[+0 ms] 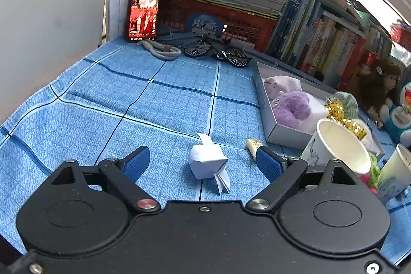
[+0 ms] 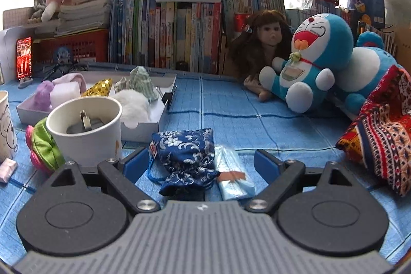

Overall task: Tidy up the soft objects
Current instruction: 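Grasp the white paper origami with the left tool while the right tool grasps the blue floral pouch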

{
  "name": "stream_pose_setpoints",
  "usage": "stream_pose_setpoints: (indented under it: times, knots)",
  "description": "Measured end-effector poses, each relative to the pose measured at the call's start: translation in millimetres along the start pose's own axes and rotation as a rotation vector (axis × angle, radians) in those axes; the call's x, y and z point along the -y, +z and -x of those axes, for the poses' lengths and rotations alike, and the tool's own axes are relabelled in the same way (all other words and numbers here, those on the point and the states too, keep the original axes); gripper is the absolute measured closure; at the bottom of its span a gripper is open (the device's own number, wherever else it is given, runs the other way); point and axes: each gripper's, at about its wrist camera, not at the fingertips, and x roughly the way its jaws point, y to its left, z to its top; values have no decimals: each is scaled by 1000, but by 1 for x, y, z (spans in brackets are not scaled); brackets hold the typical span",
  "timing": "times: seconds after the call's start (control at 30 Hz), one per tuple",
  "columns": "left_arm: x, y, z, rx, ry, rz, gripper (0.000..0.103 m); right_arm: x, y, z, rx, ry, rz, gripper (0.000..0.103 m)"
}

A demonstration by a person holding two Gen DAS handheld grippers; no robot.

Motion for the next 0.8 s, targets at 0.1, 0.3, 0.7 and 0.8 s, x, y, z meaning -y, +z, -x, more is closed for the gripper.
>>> stream_pose_setpoints:
  times: [0.1,0.3,0.7,0.8]
  knots:
    - [8,-7,-1,14,13,-49,17,-3,-3,-5,1,0,13,10]
    - [12,-11,-17,-58,-26,-20,32,-4,-5,-17,-3,23,3,12]
    - [18,-11,-31,-81,-18,-8,55,-9,-8,-34,-39,23,28,14]
    - [18,-12,-31,-80,-12,-10,59,-11,-9,-36,-45,25,31,15]
